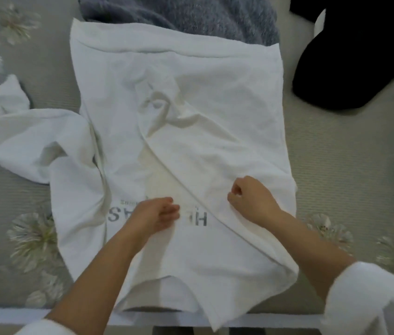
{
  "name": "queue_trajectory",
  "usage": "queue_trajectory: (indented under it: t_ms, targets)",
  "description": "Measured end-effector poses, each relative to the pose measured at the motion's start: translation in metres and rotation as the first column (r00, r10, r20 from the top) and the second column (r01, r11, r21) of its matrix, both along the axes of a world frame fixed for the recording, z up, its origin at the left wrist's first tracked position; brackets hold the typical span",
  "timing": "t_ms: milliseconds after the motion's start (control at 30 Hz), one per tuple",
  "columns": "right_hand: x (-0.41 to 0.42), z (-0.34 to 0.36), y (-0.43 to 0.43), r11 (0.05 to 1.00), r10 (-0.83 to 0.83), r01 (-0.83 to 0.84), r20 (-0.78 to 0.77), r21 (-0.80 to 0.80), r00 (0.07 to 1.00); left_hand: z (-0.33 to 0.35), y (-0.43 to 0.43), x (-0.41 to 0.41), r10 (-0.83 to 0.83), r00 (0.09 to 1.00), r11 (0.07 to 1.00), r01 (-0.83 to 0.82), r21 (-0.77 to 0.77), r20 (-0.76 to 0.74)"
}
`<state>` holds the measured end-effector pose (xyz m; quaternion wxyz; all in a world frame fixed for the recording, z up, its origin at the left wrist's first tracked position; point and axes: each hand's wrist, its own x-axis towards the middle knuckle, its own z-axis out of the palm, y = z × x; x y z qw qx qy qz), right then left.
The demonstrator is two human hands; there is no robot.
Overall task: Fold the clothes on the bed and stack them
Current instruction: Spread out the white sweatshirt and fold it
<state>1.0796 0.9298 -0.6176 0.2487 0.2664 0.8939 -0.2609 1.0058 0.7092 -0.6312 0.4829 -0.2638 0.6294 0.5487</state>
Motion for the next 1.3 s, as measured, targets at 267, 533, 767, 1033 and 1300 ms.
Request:
queue_trajectory:
  t_ms: [267, 533, 767, 1033, 1300]
  targets:
    - [0.025, -0.015, -0.029, 0.971, 0.199, -0.219, 0.187, 0.093, 0.962, -0.006, 0.035, -0.135, 0.318, 0.921, 0.948, -0.317, 0.042, -0.225]
    - [0.010, -0.019, -0.033, 0.974, 0.178, -0.207, 0.256, 0.090, 0.950, 0.010, 0.069, -0.209, 0.197, 0.973, 0.975, -0.182, 0.131, -0.117]
    - [-0.010, -0.010, -0.020, 0.990, 0.115, -0.076, 0.376, -0.117, 0.919, 0.002, 0.016, -0.231, 0.098, 0.857, 0.982, -0.164, -0.088, -0.507]
    - [-0.071, 0.005, -0.029, 0.999, 0.011, -0.013, -0.071, -0.032, 0.997, -0.022, 0.013, -0.207, -0.749, -0.181, 0.615, 0.168, -0.771, -0.637]
    - [-0.118, -0.018, -0.094, 0.951, 0.272, -0.286, 0.123, 0.115, 0.954, -0.016, -0.018, -0.192, -0.871, -0.119, 0.436, 0.261, -0.861, -0.477]
